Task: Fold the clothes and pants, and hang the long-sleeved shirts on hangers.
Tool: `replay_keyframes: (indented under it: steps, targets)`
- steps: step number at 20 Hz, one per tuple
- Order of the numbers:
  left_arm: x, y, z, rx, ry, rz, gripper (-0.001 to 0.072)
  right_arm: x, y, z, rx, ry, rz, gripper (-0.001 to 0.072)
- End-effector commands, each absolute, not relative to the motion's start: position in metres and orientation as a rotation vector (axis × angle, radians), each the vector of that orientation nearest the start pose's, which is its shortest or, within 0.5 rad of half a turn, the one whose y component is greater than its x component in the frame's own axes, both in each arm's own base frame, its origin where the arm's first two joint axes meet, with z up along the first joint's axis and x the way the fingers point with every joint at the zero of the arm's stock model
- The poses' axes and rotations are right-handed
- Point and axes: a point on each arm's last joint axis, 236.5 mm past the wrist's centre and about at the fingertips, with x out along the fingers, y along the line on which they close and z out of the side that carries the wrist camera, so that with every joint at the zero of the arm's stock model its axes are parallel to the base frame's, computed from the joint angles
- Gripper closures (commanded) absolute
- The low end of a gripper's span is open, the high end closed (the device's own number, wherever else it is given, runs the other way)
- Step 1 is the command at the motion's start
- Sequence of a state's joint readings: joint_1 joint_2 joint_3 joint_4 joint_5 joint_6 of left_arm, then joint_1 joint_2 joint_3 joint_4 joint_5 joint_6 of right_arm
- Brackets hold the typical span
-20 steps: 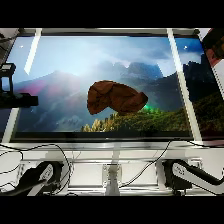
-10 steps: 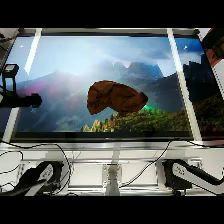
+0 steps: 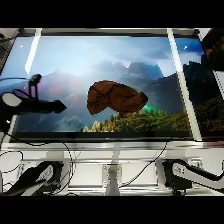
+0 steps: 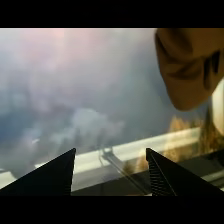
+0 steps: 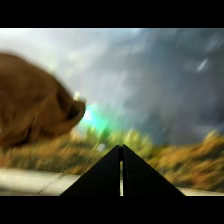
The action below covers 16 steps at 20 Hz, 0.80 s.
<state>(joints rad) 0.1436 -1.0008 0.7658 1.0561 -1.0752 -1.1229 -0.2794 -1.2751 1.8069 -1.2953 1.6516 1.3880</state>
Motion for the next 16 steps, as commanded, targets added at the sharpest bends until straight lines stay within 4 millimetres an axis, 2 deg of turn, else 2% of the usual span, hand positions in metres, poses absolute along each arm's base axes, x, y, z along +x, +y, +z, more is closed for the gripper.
replay_keyframes:
  steps: [1,2,4,5,6,7,13,16]
  targets:
    - [0.297,-0.098,-0.036,-0.232,1.161,-0.460,0.0195,0.369,-0.012,0.157,0.258,1.206,0.213,0.0677]
    - [0.297,-0.109,-0.041,-0.232,1.149,-0.475,0.0194,0.371,-0.001,0.145,0.307,1.215,0.252,0.0559]
    - [0.295,-0.132,-0.052,-0.198,1.153,-0.521,0.0183,0.379,0.013,0.126,0.365,1.205,0.285,0.0066]
    - [0.295,-0.142,-0.058,-0.175,1.157,-0.537,0.0183,0.382,0.016,0.117,0.366,1.206,0.282,0.0105]
    - [0.298,-0.150,-0.066,-0.158,1.154,-0.541,0.0183,0.384,0.020,0.110,0.366,1.204,0.283,0.0253]
    - [0.302,-0.157,-0.072,-0.174,1.152,-0.527,0.0183,0.388,0.025,0.106,0.363,1.195,0.286,0.0371]
    - [0.317,-0.178,-0.104,-0.426,1.201,-0.459,0.0183,0.415,0.050,0.113,0.310,1.081,0.310,0.0381]
    - [0.329,-0.183,-0.106,-0.489,1.177,-0.445,0.0184,0.429,0.054,0.106,0.220,1.049,0.286,0.0381]
